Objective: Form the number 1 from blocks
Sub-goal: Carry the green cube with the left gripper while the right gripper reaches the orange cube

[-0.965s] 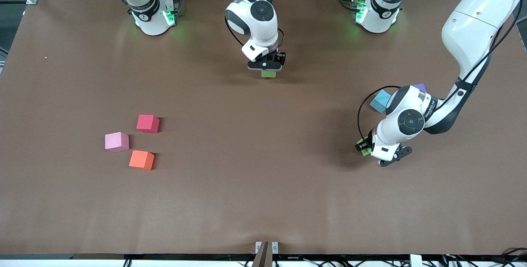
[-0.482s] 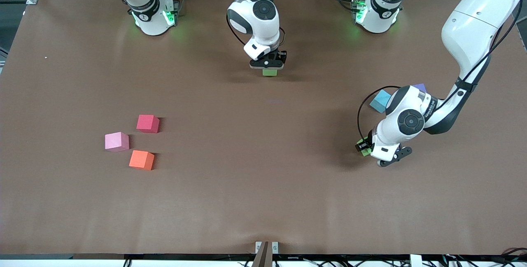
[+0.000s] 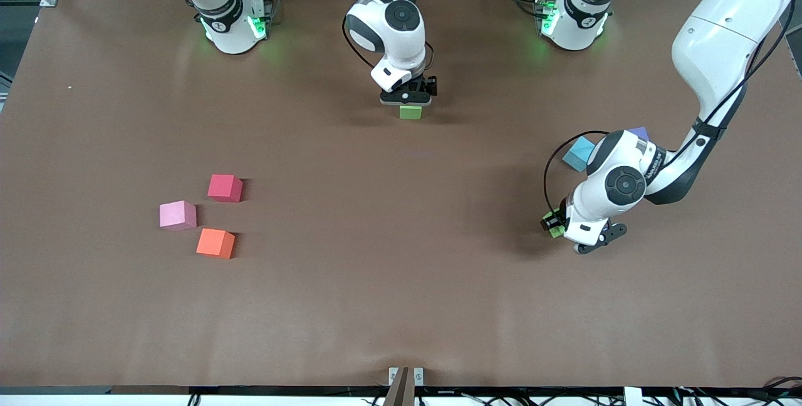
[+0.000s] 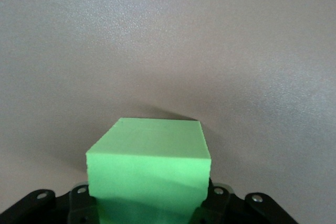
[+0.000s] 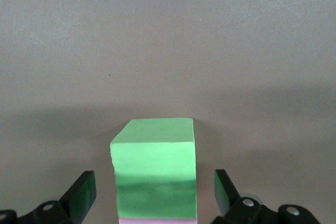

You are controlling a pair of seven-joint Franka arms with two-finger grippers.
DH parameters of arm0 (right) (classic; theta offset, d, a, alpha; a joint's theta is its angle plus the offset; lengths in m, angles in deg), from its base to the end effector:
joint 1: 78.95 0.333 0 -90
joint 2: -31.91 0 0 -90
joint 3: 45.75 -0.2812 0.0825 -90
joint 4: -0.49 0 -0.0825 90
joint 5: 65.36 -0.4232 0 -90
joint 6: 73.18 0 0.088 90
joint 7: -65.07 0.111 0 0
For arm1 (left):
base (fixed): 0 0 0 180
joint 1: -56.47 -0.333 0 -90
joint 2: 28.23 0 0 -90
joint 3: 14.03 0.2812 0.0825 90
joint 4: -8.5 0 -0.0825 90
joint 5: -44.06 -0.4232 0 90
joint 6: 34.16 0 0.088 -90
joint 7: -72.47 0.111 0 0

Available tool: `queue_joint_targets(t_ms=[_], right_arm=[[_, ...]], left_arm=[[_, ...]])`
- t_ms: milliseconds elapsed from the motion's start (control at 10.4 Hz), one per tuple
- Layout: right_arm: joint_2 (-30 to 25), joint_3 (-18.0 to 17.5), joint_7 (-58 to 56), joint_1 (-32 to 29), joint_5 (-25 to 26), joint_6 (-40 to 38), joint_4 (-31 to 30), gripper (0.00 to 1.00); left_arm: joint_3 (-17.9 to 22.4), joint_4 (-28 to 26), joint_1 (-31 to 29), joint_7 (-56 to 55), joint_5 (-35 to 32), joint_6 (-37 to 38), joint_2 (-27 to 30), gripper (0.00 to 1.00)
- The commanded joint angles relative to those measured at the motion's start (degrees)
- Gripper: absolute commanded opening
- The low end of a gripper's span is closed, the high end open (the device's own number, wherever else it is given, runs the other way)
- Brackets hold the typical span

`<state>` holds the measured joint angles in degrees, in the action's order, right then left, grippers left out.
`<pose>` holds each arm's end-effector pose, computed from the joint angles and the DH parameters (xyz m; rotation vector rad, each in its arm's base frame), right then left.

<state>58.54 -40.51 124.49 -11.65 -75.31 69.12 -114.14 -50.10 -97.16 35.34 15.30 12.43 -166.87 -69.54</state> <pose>0.2914 0.5465 0.1607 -3.0862 0.1238 0.0732 0.6186 -0.1562 0.1292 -3.0451 -0.6889 0.0897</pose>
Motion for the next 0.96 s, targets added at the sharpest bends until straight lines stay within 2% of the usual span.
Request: queue_joint_targets(t_ms=[0,193,289,482,675,868], right_arm=[[-2.88,0.22,1.40,-0.32,-0.16,-0.09,-0.42,1.00],[-8.41,0.13,1.85,-5.22,1.49,-1.14,-2.43,1.00],[-11.48,-0.65,1.76,-9.86,6.38,-2.80,-3.84,1.00],[-14.93,-5.12,1.23,-20.40,12.29,-6.84,-3.94,1.00],[-17.65,-8.56,-1.91,-30.78,13.46,-8.78,-3.94,1.00],[-20.03,-10.50,-10.59,-41.76,13.55,-10.11,-3.94,1.00]], left_arm=[[-0.49,0.37,0.04,0.13,-1.42,0.25,0.09,0.00],[-0.49,0.20,1.70,-0.22,-1.42,0.52,0.36,0.00],[-0.58,0.28,2.49,-0.49,-1.33,0.61,0.44,0.00],[-0.58,0.63,5.12,-3.64,-1.33,0.78,1.23,0.00],[-0.58,0.64,8.72,-7.32,-1.15,0.96,1.93,0.00],[-0.58,0.64,13.38,-11.98,-0.98,1.04,2.03,0.00]])
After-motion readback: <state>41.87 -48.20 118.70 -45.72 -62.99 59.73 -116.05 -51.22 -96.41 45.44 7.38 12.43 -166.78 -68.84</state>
